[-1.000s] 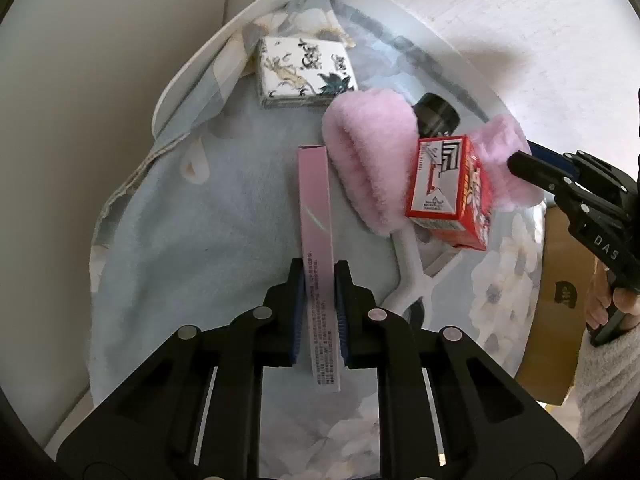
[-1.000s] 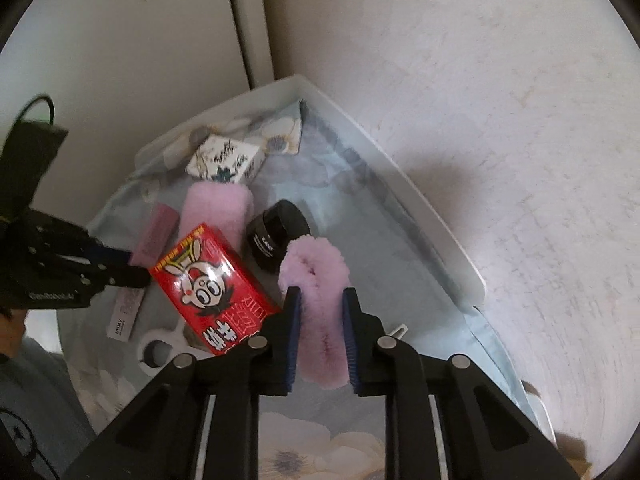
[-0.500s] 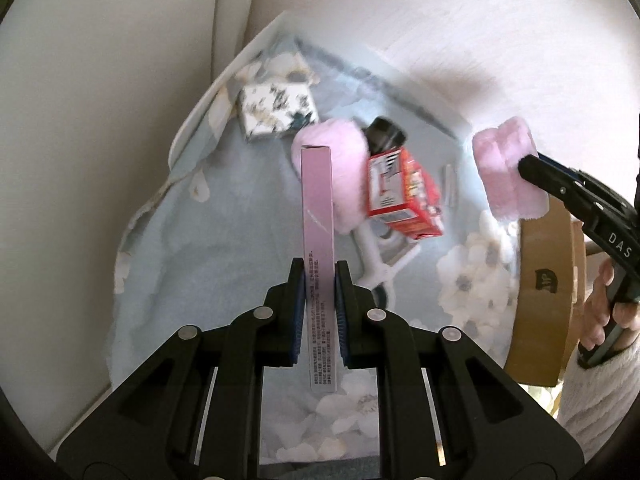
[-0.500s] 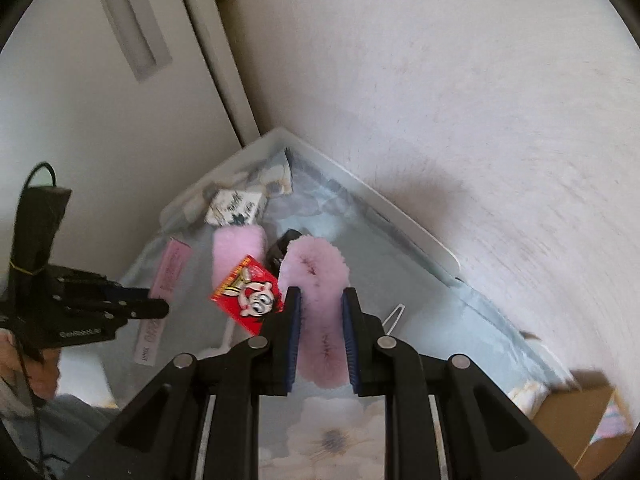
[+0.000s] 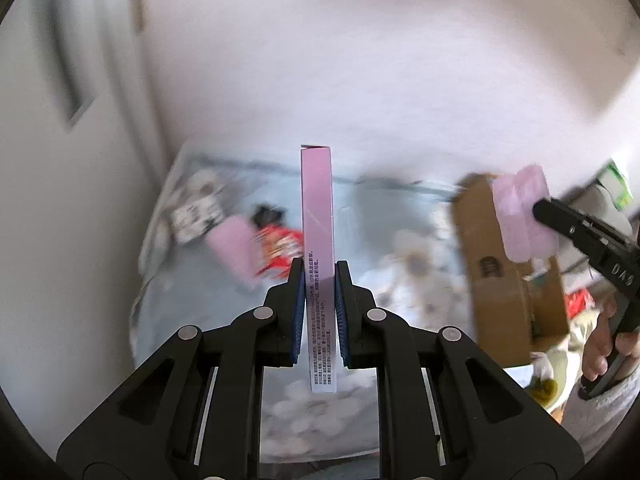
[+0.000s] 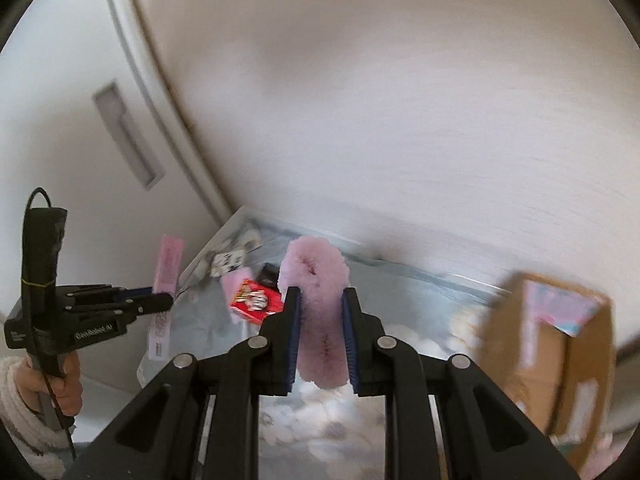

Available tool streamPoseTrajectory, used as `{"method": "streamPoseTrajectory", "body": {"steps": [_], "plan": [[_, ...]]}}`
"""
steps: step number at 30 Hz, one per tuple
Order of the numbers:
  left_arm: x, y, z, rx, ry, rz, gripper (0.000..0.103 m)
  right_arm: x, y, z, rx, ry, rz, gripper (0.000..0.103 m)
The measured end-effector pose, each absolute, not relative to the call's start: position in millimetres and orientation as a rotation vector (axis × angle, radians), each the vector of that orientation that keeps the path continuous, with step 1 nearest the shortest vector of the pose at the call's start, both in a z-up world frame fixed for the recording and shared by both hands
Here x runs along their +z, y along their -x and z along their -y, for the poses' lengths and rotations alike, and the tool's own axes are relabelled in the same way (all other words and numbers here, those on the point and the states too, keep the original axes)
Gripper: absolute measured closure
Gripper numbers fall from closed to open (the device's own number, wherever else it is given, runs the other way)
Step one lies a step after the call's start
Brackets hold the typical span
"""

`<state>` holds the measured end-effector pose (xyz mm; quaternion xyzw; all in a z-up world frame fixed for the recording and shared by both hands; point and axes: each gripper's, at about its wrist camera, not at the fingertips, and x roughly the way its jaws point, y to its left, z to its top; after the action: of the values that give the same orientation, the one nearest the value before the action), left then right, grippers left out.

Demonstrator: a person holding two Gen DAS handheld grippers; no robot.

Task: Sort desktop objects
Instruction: 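Carry the pink box and headband into the cardboard box and open both tools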

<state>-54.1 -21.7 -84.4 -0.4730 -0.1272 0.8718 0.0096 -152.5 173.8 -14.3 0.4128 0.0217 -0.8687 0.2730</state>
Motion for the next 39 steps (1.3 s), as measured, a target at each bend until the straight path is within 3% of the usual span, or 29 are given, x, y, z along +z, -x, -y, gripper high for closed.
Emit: {"method": "streamPoseTrajectory", "body": {"steps": [14, 23, 33, 34, 36, 37, 38, 39], "plan": [[-35.0, 109.3, -152.7, 2.437, 1.215, 0.108, 0.091, -13.0, 80.1, -315.9, -2.761, -1.241, 0.107, 0.085], [-54.4, 140.4, -276.7, 2.232, 1.236, -0.041, 0.091, -43.7, 62.3, -358.1, -2.811, -1.359, 0.333, 0.085], [-78.3, 162.2, -323.7, 2.171, 1.293, -0.15, 0.091, -49.3, 68.6, -383.3, -2.829, -1.364, 0.402, 0.085], [-79.7, 165.6, -325.8, 2.165, 1.301, -0.153, 0.087, -50.6, 71.0, -384.3, -2.818, -1.368, 0.406, 0.084], [-81.5, 171.5, -329.2, 2.159, 1.323, -0.158, 0.053, -53.3, 76.0, -386.4, -2.764, -1.366, 0.448, 0.077], [-81.2, 175.0, -328.3, 2.18, 1.334, -0.162, 0.016, -54.3, 77.9, -388.0, -2.742, -1.371, 0.489, 0.064], [-80.0, 177.1, -326.4, 2.198, 1.327, -0.154, 0.003, -56.3, 80.9, -391.2, -2.719, -1.382, 0.544, 0.054], [-76.7, 178.2, -322.6, 2.216, 1.298, -0.122, 0.003, -57.0, 82.1, -393.4, -2.707, -1.383, 0.584, 0.039]]}}
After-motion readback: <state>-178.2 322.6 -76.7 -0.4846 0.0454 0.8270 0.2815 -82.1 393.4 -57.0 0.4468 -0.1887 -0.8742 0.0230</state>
